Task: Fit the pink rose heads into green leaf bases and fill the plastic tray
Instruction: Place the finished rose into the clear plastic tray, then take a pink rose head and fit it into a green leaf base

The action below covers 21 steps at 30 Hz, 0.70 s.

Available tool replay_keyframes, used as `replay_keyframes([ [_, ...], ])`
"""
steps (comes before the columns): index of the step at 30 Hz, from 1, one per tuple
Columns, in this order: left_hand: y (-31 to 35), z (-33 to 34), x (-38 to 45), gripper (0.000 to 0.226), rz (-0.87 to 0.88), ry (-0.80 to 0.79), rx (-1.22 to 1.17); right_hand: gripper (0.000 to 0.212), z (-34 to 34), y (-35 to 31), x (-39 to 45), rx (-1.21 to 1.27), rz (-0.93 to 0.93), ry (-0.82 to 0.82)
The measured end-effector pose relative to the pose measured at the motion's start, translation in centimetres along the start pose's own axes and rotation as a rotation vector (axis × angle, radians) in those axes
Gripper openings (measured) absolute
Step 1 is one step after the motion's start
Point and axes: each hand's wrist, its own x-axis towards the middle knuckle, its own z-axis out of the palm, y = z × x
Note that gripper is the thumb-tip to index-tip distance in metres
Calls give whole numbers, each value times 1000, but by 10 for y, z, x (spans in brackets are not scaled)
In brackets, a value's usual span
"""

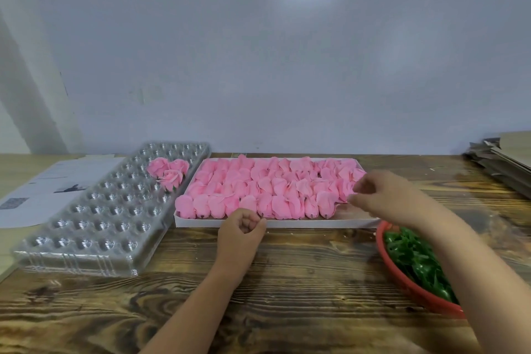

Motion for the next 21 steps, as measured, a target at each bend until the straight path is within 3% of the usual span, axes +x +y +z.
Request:
replay_keyframes([
  [6,1,0,-1,13,-18,-3,-31,14,40,-15,65,109,231,-64],
  [9,0,-1,-1,13,-29,2,-50,35,61,-9,80,64,329,-68],
  [11,0,-2,-1,13,-29,2,-52,35,71,0,84,43,376,-29],
  [17,1,-2,1,12,-34,3,-35,45,76,8,92,181,415,19],
  [21,-1,-2,2,13,-37,11,-30,34,79,6,95,144,417,-4],
])
